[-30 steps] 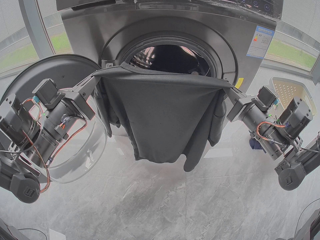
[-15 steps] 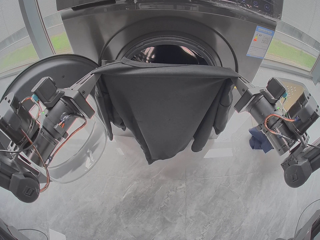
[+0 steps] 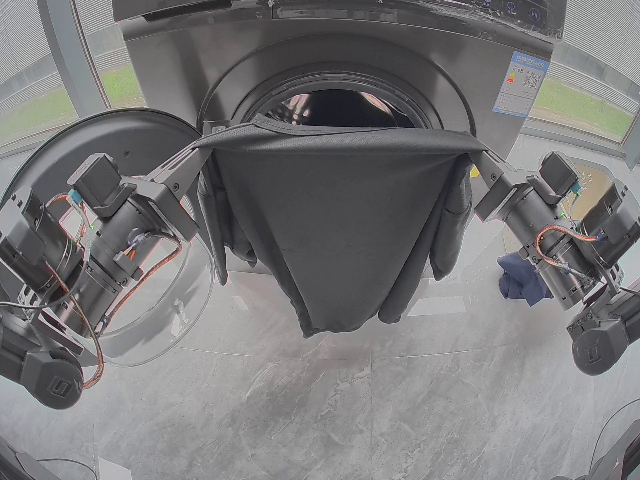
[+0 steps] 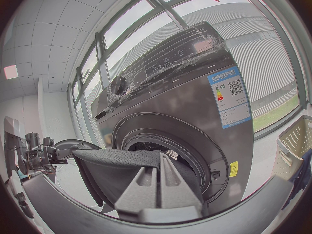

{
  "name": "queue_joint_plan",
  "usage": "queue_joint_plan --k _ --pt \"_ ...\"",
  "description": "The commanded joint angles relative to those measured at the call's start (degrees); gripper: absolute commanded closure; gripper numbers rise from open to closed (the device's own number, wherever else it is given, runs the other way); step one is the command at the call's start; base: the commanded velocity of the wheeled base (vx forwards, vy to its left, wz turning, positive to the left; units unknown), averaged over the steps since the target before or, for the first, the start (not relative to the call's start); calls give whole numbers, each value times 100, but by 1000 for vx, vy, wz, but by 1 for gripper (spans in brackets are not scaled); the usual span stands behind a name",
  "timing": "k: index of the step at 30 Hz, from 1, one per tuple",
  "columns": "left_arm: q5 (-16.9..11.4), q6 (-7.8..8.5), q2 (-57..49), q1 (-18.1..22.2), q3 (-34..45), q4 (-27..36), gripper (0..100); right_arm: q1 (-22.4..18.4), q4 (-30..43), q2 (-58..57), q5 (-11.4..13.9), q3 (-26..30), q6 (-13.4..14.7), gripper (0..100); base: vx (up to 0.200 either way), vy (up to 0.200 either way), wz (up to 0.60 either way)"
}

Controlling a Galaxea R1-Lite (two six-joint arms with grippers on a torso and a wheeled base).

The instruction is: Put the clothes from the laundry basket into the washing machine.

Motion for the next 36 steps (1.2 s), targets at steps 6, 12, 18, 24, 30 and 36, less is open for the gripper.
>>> queue_joint_plan --k 6,12,18,24,30,36 --pt "-42 78 197 -71 -36 -2 100 50 -3 -25 -96 1 2 100 0 0 0" --pt "-42 95 267 -229 17 -19 100 77 5 -8 -113 36 37 100 0 0 0" --pt "-42 34 505 -818 -18 -177 100 217 49 54 -175 54 72 100 0 0 0" --pt "-50 34 1252 -862 -677 -362 100 261 5 871 -254 -192 230 100 0 0 0" --pt "11 7 1507 -871 -1398 -423 100 349 -3 1574 -254 -359 213 0 0 0 0" --pt "11 7 1568 -959 -1530 -397 100 384 -3 2145 -219 -368 186 0 0 0 0"
